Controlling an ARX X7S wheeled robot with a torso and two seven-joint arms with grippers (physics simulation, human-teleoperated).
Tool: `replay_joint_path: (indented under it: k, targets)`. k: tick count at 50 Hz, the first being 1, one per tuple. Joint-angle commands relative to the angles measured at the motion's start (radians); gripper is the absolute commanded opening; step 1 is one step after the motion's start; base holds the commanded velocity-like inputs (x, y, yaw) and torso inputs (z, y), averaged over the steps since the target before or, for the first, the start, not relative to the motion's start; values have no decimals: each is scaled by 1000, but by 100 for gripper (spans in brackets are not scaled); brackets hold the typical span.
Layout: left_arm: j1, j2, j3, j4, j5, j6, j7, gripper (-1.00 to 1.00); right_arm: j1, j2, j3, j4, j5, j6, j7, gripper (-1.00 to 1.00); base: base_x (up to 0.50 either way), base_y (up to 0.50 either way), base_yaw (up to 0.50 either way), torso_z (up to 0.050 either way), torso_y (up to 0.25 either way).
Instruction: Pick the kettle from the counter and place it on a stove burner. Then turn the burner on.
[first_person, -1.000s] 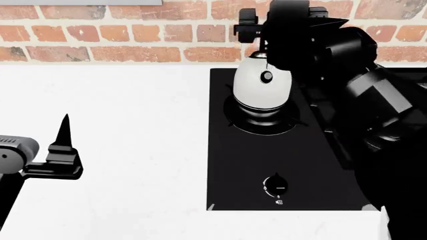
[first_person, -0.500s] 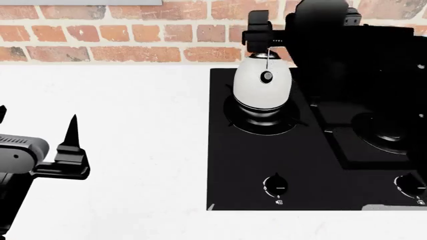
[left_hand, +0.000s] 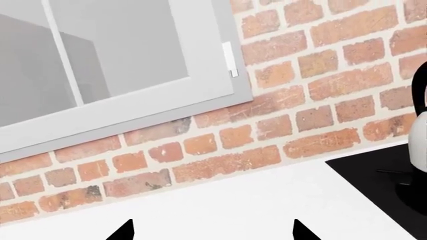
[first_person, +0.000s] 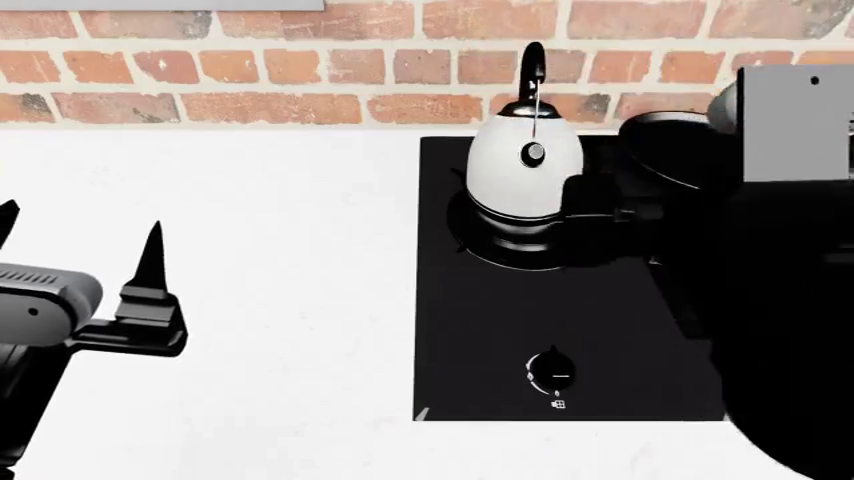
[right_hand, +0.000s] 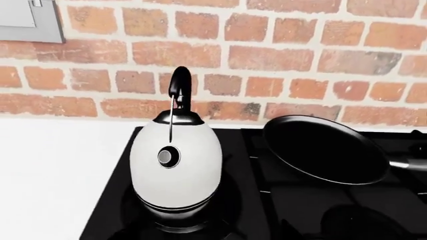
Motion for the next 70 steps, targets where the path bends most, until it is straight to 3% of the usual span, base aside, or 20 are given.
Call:
replay_joint_path:
  k: [1, 13, 50, 63, 70]
  targets:
    - [48, -9, -49, 19, -10, 13, -4, 100, -96, 140, 14, -213, 89, -40, 60, 100, 0, 0, 0, 0, 0]
    - [52, -14, -60, 24, -18, 13, -11, 100, -182, 250, 17, -350, 111, -100, 50, 100, 0, 0, 0, 0, 0]
    - [88, -7, -74, 22, -1, 29, -3, 100, -346, 248, -60, -399, 26, -78, -34, 100, 0, 0, 0, 0, 0]
    - [103, -17, -111, 28, -15, 35, -5, 100, -523, 261, -45, -369, -194, -220, -163, 100, 0, 0, 0, 0, 0]
    - [96, -21, -112, 28, -21, 35, -6, 100, -548, 200, -66, -303, -262, -209, -199, 100, 0, 0, 0, 0, 0]
